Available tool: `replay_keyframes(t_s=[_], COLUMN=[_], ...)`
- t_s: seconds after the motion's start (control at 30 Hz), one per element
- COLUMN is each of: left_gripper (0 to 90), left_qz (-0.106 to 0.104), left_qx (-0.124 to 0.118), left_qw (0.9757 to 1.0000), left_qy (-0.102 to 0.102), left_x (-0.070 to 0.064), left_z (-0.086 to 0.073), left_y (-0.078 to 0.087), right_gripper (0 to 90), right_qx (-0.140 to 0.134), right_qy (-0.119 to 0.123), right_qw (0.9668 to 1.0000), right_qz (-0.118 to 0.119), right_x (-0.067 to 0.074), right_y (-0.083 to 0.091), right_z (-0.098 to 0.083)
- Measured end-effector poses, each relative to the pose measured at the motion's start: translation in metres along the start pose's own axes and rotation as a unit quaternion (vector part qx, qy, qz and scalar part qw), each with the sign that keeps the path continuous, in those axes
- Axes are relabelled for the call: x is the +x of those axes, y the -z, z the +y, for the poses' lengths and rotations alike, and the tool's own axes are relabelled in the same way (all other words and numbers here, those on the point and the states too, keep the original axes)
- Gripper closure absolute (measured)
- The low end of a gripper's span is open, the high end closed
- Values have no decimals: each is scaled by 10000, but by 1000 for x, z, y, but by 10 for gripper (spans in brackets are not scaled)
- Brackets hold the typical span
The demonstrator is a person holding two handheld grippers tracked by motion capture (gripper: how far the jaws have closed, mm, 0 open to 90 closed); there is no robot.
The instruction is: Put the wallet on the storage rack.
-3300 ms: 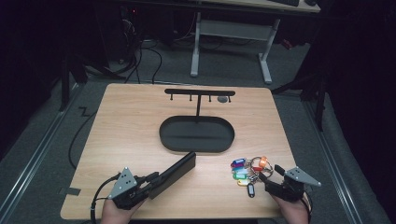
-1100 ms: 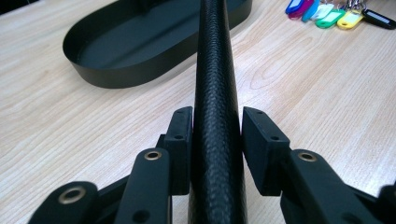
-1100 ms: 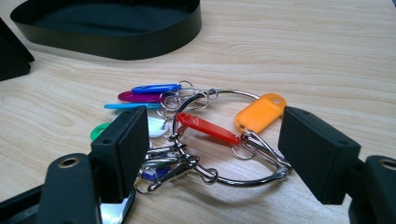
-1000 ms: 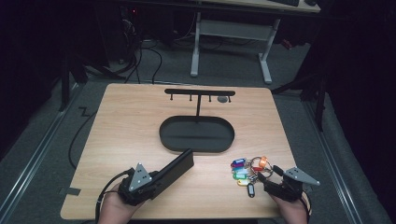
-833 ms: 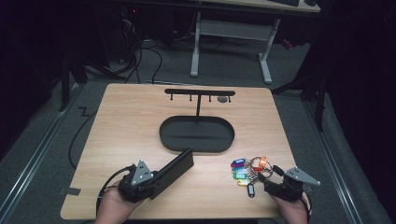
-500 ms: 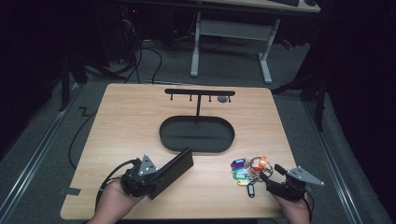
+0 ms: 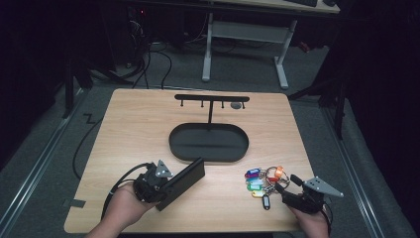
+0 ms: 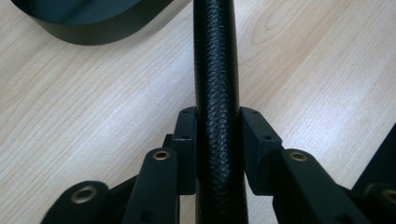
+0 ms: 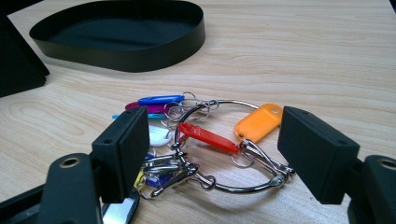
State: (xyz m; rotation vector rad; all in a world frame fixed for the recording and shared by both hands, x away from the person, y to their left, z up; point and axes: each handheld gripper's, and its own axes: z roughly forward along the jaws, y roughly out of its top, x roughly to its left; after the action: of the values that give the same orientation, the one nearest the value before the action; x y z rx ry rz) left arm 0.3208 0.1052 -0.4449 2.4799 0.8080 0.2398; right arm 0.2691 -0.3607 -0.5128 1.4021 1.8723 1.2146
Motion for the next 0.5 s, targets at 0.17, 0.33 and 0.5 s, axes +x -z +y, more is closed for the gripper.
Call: replay_keyframes(t_s=[0.17, 0.33, 0.5], left_gripper=[734, 740, 743], left_qz=[-42, 37, 21], left_qx=[-1, -103, -199], left_qw=[9999, 9997, 9991], left_qy=[-102, -239, -370], left_x=[-1, -7, -7], left_z=[0, -1, 3], left_y=[0, 2, 8], right_gripper=[254, 254, 257], right_qx=[24, 5, 34], right_qy=[27, -18, -17], right_qw=[10000, 10000, 10000], right_qz=[4, 9, 43], right_x=[1, 1, 2], right_y=[-1, -1, -2], right_z=[0, 1, 1])
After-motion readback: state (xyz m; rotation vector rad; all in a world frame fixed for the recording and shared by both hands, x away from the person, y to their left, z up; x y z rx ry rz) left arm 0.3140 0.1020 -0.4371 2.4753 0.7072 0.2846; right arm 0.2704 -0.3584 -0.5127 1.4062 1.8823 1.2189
